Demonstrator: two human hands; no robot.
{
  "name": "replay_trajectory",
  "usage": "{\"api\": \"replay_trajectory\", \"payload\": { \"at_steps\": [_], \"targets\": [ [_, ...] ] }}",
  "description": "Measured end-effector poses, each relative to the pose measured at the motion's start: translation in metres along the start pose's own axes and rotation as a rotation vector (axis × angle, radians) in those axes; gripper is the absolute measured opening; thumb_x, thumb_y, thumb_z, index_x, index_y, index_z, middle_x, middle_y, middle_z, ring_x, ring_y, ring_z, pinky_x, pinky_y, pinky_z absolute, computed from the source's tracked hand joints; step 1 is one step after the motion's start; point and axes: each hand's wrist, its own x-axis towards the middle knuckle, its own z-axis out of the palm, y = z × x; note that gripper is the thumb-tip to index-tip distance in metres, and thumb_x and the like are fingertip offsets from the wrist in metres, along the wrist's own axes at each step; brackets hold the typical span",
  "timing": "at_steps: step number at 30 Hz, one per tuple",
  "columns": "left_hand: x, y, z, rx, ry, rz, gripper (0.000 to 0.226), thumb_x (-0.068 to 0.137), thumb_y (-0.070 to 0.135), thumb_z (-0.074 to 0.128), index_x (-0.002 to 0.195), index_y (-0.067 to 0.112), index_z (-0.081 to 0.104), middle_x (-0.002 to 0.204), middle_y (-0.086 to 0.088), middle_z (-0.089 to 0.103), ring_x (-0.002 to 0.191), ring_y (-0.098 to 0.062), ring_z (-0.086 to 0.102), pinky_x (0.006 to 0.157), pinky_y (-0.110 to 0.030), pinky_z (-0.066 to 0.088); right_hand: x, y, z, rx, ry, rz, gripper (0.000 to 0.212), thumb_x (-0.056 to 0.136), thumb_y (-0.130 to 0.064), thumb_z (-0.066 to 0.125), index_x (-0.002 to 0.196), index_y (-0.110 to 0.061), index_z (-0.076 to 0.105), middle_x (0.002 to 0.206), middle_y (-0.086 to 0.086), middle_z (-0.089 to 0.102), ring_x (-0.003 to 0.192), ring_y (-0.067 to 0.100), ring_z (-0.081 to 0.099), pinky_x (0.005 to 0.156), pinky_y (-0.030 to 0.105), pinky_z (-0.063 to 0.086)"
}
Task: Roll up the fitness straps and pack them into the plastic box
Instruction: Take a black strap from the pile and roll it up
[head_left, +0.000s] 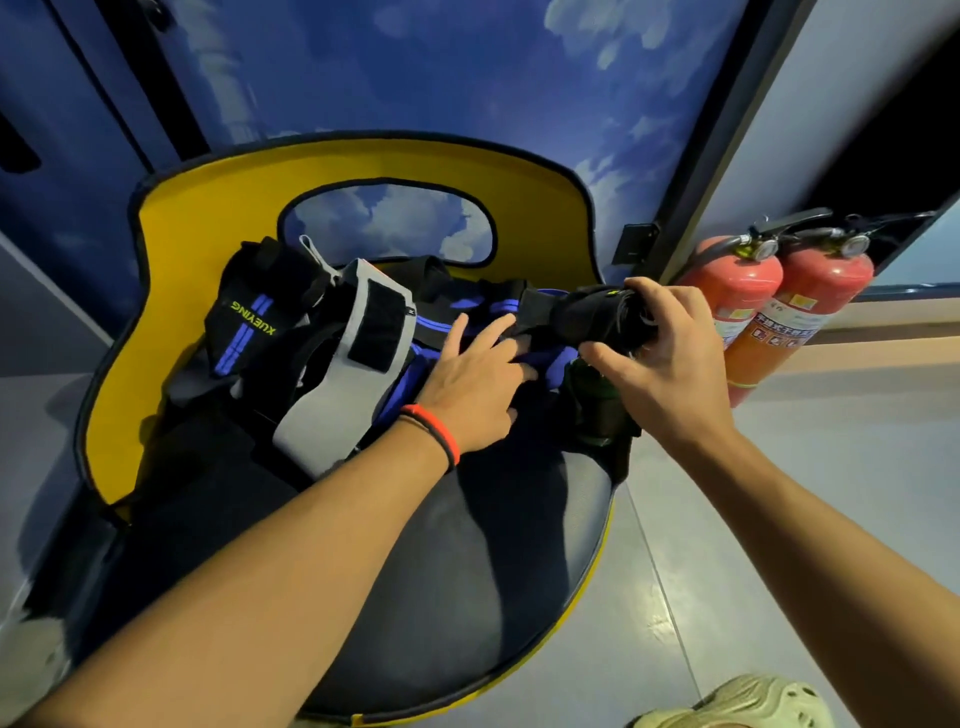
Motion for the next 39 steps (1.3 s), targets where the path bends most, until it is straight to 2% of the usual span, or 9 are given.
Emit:
{"api": "replay_trajectory", "payload": {
  "at_steps": [5,12,17,19,23,27,33,36,39],
  "targets": [
    [-0.011,-0.028,0.005,-0.158,0.166,-0.207,0.034,0.086,0.032,0.075,0.117,0.026,0.064,0.130,0.006,0.060,0.150,-0.014,0.028,0.125,-0.051,0.012,0.014,-0.001,0.005,0.011,-0.023,0.003,0.074,0.078,-0.036,0.084,0.144,-0.021,0.054,0.127,0.001,0.053,0.110,0.005,0.048,0.093,0.018,0.038],
    [-0.036,-0.065,0.001,-0.237,0.227,-0.294,0.025,0.084,0.028,0.077,0.105,0.023,0.064,0.125,0.002,0.065,0.144,-0.017,0.041,0.123,-0.043,0.021,0.026,-0.011,0.013,-0.089,-0.123,-0.048,0.072,0.080,-0.036,0.083,0.143,-0.021,0.052,0.129,0.003,0.051,0.115,0.021,0.056,0.093,0.035,0.049],
    [-0.057,-0.081,-0.003,-0.228,0.308,-0.334,0.029,0.079,0.029,0.082,0.099,0.021,0.063,0.113,0.002,0.064,0.132,-0.022,0.051,0.108,-0.040,0.037,0.043,-0.019,0.014,-0.014,-0.109,-0.045,0.074,0.083,-0.034,0.081,0.148,-0.022,0.047,0.138,0.004,0.048,0.123,0.021,0.053,0.103,0.036,0.047],
    [-0.066,-0.086,-0.004,-0.236,0.297,-0.347,0.033,0.076,0.032,0.084,0.097,0.021,0.061,0.108,0.002,0.063,0.124,-0.024,0.055,0.103,-0.041,0.042,0.053,-0.016,0.017,-0.107,-0.218,-0.053,0.076,0.085,-0.034,0.080,0.150,-0.022,0.042,0.142,0.007,0.046,0.126,0.029,0.052,0.104,0.044,0.048],
    [-0.077,-0.092,-0.003,-0.202,0.293,-0.353,0.033,0.076,0.026,0.085,0.097,0.020,0.059,0.106,0.001,0.062,0.126,-0.025,0.055,0.103,-0.043,0.042,0.049,-0.007,0.030,-0.342,-0.499,-0.064,0.077,0.091,-0.035,0.073,0.153,-0.020,0.030,0.145,0.015,0.039,0.117,0.049,0.056,0.098,0.052,0.050],
    [-0.082,-0.096,-0.002,-0.193,0.295,-0.368,0.031,0.078,0.025,0.083,0.097,0.021,0.058,0.108,0.002,0.063,0.129,-0.023,0.054,0.107,-0.042,0.040,0.040,-0.003,0.032,-0.420,-0.456,-0.107,0.073,0.096,-0.036,0.067,0.153,-0.020,0.024,0.147,0.015,0.034,0.104,0.055,0.060,0.088,0.058,0.054],
    [-0.084,-0.091,-0.003,-0.229,0.287,-0.385,0.032,0.079,0.030,0.084,0.095,0.021,0.058,0.122,-0.002,0.064,0.136,-0.023,0.050,0.108,-0.041,0.041,0.037,-0.010,0.034,-0.374,-0.421,-0.084,0.075,0.088,-0.044,0.072,0.154,-0.035,0.037,0.135,0.009,0.043,0.112,0.039,0.059,0.089,0.048,0.056],
    [-0.085,-0.093,-0.001,-0.210,0.285,-0.407,0.033,0.079,0.026,0.084,0.099,0.019,0.058,0.130,-0.006,0.063,0.140,-0.023,0.046,0.112,-0.041,0.038,0.035,-0.011,0.031,-0.299,-0.264,-0.024,0.076,0.086,-0.045,0.073,0.153,-0.032,0.039,0.136,0.010,0.045,0.114,0.037,0.058,0.088,0.039,0.051],
    [-0.084,-0.090,0.001,-0.139,0.308,-0.430,0.038,0.076,0.026,0.084,0.099,0.018,0.055,0.121,-0.007,0.061,0.136,-0.027,0.047,0.111,-0.044,0.041,0.039,-0.010,0.031,-0.368,-0.265,-0.003,0.072,0.085,-0.040,0.074,0.150,-0.026,0.044,0.133,0.015,0.048,0.111,0.041,0.058,0.081,0.037,0.046]
  ]
}}
